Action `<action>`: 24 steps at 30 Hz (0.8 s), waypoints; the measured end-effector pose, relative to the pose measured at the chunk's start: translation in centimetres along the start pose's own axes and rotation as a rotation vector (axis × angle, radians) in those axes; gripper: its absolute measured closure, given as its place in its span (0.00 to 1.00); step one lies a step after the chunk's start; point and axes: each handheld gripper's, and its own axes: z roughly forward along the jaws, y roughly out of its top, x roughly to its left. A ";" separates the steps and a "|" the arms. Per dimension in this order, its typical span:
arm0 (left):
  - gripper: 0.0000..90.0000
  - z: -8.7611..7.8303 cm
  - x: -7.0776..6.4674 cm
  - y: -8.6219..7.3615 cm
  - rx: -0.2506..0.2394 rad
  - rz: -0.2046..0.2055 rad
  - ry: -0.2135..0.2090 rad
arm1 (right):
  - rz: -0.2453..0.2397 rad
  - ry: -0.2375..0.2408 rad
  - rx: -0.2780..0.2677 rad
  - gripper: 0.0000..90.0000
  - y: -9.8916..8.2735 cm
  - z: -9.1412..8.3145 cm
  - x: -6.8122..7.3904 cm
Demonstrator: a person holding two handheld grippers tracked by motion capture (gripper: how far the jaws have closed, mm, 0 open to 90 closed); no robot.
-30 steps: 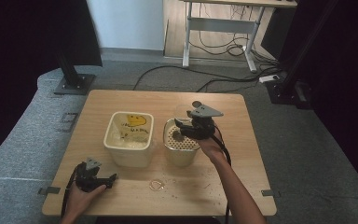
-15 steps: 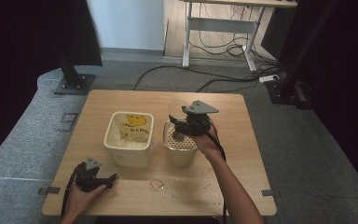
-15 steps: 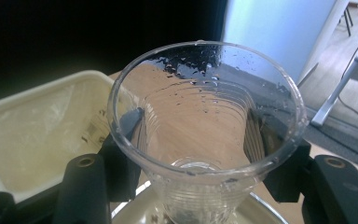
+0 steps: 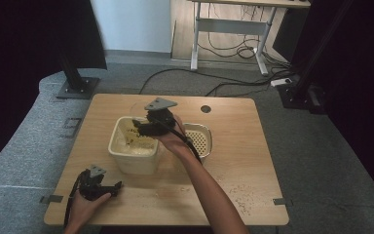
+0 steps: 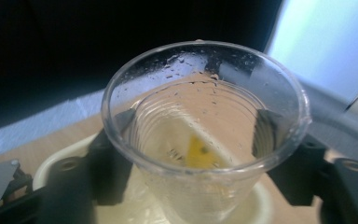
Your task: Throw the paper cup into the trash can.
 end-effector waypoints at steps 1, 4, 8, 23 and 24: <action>0.03 0.0 0.0 0.0 -0.001 0.001 0.001 | 0.001 -0.006 0.028 0.23 -0.1 0.6 0.2; 0.03 0.0 0.0 0.0 -0.001 0.002 -0.001 | 0.000 -0.007 0.071 0.20 -0.3 1.5 0.5; 0.03 0.1 0.0 0.0 -0.002 0.002 -0.001 | 0.020 -0.006 0.074 0.17 -0.6 1.3 0.1; 0.02 0.1 -0.1 0.1 -0.003 0.000 0.001 | 0.031 -0.041 0.017 0.21 -1.2 -2.7 -1.5; 0.02 0.1 -0.1 0.1 -0.003 0.000 0.001 | 0.031 -0.044 0.009 0.21 -1.3 -3.0 -1.7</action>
